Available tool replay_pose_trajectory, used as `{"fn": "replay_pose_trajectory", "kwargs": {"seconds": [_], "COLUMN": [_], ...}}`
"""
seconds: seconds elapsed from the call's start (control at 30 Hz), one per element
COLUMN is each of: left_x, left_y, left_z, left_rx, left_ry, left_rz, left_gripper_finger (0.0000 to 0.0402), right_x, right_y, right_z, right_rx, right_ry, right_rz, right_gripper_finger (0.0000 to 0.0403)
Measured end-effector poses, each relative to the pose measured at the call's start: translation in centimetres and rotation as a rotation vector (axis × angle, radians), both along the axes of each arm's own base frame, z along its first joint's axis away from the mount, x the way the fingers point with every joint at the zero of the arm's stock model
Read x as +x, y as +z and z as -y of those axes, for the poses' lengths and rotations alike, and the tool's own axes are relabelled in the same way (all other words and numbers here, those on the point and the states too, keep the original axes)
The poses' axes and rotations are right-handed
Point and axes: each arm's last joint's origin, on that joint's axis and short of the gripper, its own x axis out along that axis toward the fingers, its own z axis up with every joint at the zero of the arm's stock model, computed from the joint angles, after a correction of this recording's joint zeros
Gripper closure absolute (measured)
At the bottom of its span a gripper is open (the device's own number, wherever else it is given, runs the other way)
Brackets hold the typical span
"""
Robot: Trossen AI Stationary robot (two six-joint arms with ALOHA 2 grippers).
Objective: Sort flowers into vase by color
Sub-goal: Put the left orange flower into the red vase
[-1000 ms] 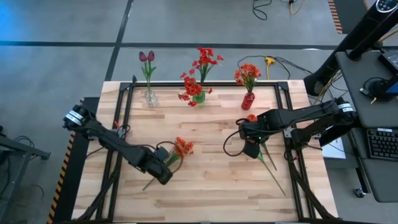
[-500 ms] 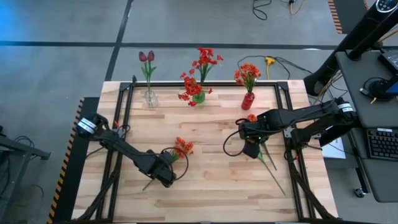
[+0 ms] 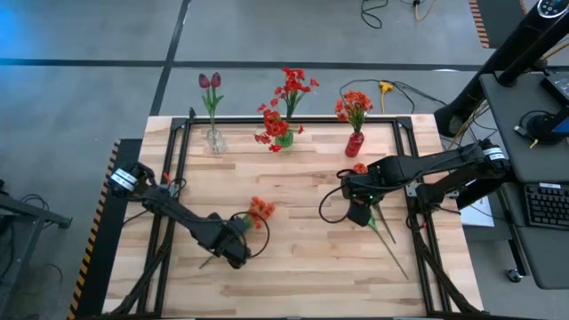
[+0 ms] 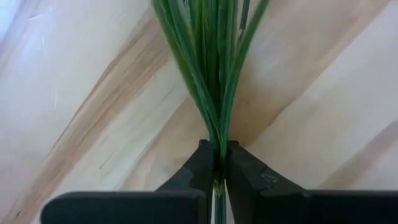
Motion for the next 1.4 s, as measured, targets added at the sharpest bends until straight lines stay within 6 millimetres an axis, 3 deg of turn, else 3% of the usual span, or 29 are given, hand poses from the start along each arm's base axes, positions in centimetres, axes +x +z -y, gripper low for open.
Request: {"fn": "replay_pose_trajectory", "kwargs": {"seconds": [0.3, 0.63, 0.83, 1.1, 1.4], "left_x": [-0.6, -1.6, -1.7, -0.4, 0.1], "left_y": [2.9, 10.4, 13.2, 15.0, 14.9], "left_z": [0.0, -0.6, -0.5, 0.2, 0.1], "left_rx": [-0.011, 0.163, 0.286, 0.490, 0.617], "left_ry": [-0.124, -0.300, -0.470, -0.650, -0.748], "left_rz": [0.096, 0.572, 0.756, 0.939, 1.057], "left_gripper_finger": [0.0398, 0.0400, 0.0400, 0.0400, 0.0400], "right_x": [0.3, 1.4, 2.6, 4.7, 6.8], "right_y": [0.1, 0.5, 1.2, 2.8, 0.9], "right_z": [-0.2, -2.2, -3.9, -6.0, -8.1], "right_rx": [-0.003, -0.133, -0.213, -0.334, -0.501], "right_ry": [0.043, 0.155, 0.253, 0.429, 0.527], "right_rz": [0.040, 0.206, 0.392, 0.707, 1.036], "right_gripper_finger": [0.0142, 0.0142, 0.0142, 0.0142, 0.0142]}}
